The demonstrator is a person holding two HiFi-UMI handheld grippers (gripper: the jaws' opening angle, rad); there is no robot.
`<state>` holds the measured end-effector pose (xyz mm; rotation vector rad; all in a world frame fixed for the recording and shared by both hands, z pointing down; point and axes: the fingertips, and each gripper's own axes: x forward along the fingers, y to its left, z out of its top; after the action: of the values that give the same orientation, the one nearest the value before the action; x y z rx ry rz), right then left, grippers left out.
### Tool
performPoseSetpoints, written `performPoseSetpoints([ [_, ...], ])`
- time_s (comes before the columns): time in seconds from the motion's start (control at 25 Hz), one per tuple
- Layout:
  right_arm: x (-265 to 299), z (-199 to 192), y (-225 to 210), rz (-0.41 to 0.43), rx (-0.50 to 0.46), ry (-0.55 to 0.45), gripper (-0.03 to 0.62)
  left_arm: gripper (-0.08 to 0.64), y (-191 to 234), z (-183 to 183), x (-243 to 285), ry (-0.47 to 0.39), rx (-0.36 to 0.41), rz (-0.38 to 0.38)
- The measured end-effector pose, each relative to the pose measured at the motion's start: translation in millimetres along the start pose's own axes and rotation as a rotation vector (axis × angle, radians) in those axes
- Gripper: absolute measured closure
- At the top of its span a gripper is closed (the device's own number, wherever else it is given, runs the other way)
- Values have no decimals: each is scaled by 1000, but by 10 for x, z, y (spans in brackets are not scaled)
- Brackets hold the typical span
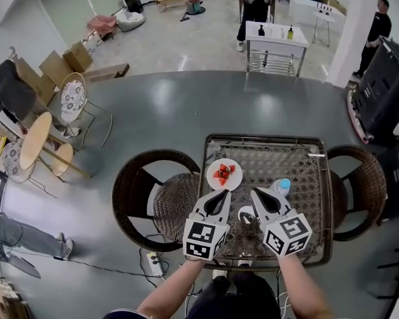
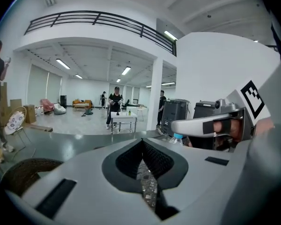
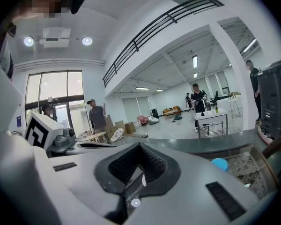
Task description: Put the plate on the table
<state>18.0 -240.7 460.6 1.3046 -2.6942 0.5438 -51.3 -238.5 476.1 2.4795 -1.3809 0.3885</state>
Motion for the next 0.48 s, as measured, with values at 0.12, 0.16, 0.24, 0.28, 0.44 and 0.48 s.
performPoseSetpoints([
  [0.12, -58, 15, 24, -13, 7, -8, 588, 551, -124, 46, -110, -20, 9, -25],
  [0.16, -72, 14, 36, -17, 3, -7, 588, 551, -162, 51, -142, -24, 17, -33],
  [0.24, -97, 15, 65, -19, -13, -4, 588, 551, -233, 51, -195, -32, 34, -49],
  [0.28, -111, 23, 79, -19, -20, -5, 588, 551, -260, 53, -216, -34, 41, -55],
  [0.44, -194, 78, 134, -10, -27, -27, 588, 551, -318, 75, -291, -47, 45, -72],
  [0.48, -219, 89, 152, -6, -28, -32, 588, 551, -332, 79, -311, -51, 42, -78],
])
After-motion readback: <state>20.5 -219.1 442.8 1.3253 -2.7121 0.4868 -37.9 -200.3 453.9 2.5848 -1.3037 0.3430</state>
